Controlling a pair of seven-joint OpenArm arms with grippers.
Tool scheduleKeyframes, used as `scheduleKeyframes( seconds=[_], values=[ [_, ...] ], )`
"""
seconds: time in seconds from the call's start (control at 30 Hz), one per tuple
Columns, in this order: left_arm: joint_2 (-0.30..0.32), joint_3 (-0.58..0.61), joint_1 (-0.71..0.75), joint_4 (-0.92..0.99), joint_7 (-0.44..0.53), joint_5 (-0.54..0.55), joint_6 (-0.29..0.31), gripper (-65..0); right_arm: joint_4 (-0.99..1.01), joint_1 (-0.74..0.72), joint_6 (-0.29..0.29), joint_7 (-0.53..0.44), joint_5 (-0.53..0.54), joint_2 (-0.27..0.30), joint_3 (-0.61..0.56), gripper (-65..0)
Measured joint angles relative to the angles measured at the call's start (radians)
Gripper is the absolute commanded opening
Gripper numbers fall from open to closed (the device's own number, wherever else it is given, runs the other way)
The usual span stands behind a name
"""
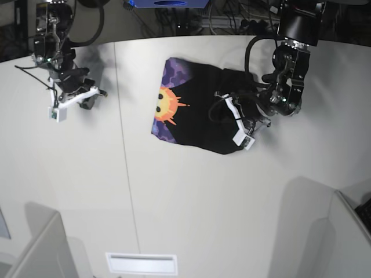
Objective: Fold the T-shirt properly
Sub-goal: 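Grasp the folded bundle's edge with the left gripper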
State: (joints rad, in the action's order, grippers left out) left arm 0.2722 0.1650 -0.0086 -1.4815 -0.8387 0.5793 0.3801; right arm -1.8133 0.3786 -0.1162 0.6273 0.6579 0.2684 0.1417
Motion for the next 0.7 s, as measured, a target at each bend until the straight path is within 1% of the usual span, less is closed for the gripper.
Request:
scheduleKeyframes(
  seconds=[0.1,0.27,0.4,0.5,0.57,0.6,0.63,0.7],
  values=[
    [0.03,0.107,-0.058,0.003,-0.001,-0.006,-0.007,-65.0,0.0,0.021,0.0,0.0,0.008,-0.014,0.035,-65.0],
    [0.098,0.344,-0.201,0.007,-0.018,-0.021,-0.007,-65.0,0.0,0.046,0.0,0.003,0.003,-0.082,0.133,-65.0],
    [0.129,0.523,-0.313,0.008,-0.018,-0.021,-0.007,-65.0,0.0,0.066,0.0,0.002,0.003,-0.111,0.179,-65.0],
    [0.14,0.643,-0.389,0.008,-0.017,-0.021,-0.007,-65.0,-0.001,0.079,0.0,0.0,0.007,-0.122,0.179,-65.0],
    [0.142,0.72,-0.438,0.008,-0.018,-0.025,0.021,-65.0,-0.002,0.085,0.0,0.0,0.006,-0.126,0.179,-65.0],
    [0.142,0.75,-0.456,0.008,-0.016,-0.025,0.042,-65.0,-0.002,0.085,0.0,0.0,0.002,-0.135,0.179,-65.0],
    [0.141,0.78,-0.473,0.008,-0.014,-0.024,0.047,-65.0,-0.002,0.085,0.0,-0.001,-0.005,-0.148,0.179,-65.0],
    [0.136,0.832,-0.501,0.006,-0.01,-0.022,0.077,-65.0,-0.002,0.093,0.0,0.0,0.006,-0.162,0.178,-65.0]
  ],
)
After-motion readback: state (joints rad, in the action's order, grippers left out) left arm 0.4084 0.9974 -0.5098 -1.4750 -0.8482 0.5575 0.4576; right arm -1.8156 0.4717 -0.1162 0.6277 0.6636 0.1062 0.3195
